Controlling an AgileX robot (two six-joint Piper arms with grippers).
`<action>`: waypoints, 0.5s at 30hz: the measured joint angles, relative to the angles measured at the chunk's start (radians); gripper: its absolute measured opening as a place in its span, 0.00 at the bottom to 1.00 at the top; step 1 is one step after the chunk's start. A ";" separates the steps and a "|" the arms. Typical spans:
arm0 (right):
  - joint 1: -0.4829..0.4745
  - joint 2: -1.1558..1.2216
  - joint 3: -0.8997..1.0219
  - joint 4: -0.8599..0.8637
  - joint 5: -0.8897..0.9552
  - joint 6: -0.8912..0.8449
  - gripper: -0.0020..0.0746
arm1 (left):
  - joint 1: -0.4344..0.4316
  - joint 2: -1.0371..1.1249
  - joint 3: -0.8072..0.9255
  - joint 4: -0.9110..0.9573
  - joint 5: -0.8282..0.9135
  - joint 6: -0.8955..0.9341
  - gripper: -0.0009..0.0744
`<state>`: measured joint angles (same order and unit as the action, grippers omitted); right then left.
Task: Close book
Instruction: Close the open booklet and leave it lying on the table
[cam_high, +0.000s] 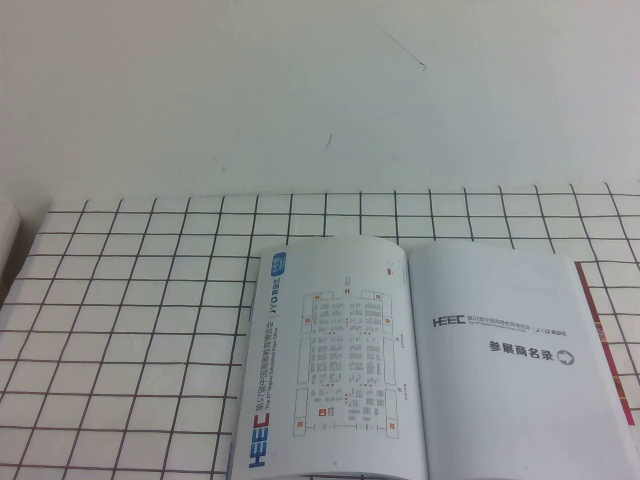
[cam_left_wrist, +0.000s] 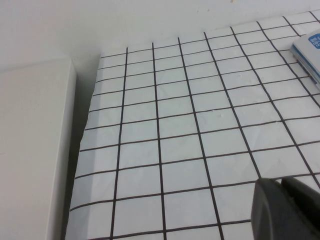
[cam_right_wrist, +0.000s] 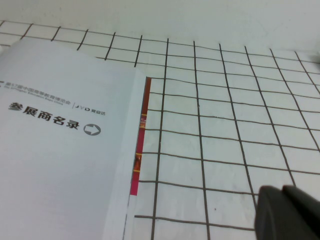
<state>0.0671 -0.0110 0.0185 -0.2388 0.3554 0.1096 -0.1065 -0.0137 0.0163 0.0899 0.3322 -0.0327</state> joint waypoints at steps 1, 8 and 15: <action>0.000 0.000 0.000 0.000 0.000 0.000 0.02 | 0.000 0.000 0.000 0.000 0.000 0.000 0.01; 0.000 0.000 0.000 0.000 0.000 0.000 0.02 | 0.000 0.000 0.000 0.000 0.000 0.000 0.01; 0.000 0.000 0.000 0.000 0.000 0.000 0.02 | 0.000 0.000 0.004 0.002 -0.045 0.000 0.01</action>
<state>0.0671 -0.0110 0.0185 -0.2388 0.3554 0.1096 -0.1065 -0.0137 0.0201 0.0917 0.2873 -0.0327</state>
